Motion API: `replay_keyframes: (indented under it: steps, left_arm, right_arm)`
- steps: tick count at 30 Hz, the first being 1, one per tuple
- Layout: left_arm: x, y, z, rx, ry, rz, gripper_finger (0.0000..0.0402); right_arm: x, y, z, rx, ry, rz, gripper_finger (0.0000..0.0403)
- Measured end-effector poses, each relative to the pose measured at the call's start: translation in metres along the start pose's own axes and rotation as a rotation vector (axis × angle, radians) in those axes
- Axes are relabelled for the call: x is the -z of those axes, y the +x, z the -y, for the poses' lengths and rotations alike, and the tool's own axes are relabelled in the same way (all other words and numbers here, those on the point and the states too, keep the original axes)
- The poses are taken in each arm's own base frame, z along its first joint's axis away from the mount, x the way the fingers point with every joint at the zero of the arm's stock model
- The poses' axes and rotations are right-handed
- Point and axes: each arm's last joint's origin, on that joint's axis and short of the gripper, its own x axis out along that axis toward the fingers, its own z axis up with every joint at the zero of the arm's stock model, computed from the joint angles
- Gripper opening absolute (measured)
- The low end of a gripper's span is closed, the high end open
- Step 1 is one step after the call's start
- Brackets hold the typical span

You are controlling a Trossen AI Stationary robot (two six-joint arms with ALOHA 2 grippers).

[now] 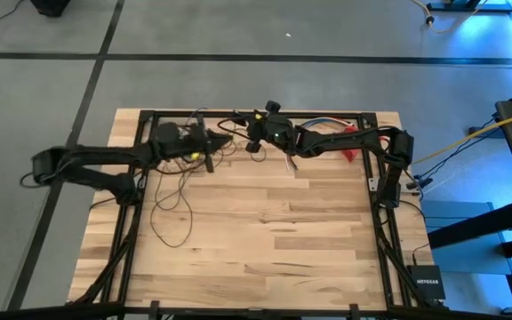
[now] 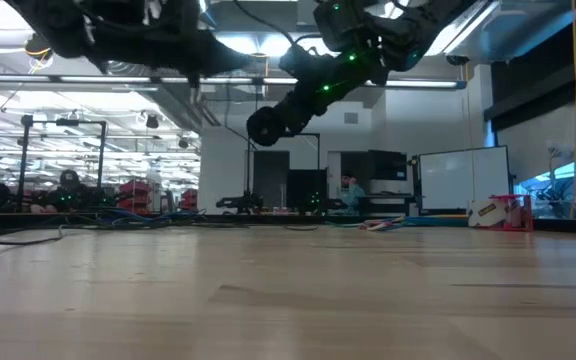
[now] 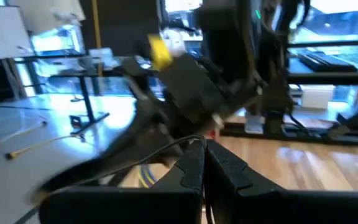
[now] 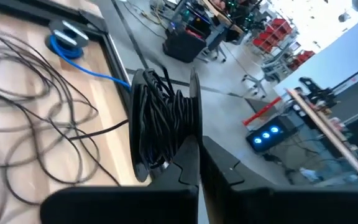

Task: Coiling cords

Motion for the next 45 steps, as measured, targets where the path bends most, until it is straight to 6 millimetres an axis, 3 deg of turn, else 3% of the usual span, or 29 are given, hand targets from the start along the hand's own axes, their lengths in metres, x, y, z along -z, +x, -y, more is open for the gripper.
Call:
replay_keyframes:
  steps: [11,16,26,38,45]
  left_arm:
    - [0.053,0.053,0.012,0.008,0.05,-0.103,0.0001]
    - [0.067,0.063,0.009,-0.033,0.103,-0.157,0.0004]
    - [0.048,0.051,0.008,-0.045,0.178,-0.16,0.0004]
    - [0.042,0.047,0.006,-0.054,0.174,-0.158,0.0002]
    - [0.059,0.051,0.005,-0.048,0.174,-0.236,0.0005]
  right_arm:
    - [0.0,0.001,-0.001,-0.069,0.062,0.028,0.0003]
    - [0.006,0.003,0.0,-0.073,0.041,-0.007,0.0003]
    - [0.004,0.0,0.006,-0.128,0.004,-0.006,0.0003]
    - [-0.003,-0.002,0.005,-0.242,0.043,0.09,0.0003]
    - [-0.015,-0.001,0.009,-0.298,0.144,0.126,0.0003]
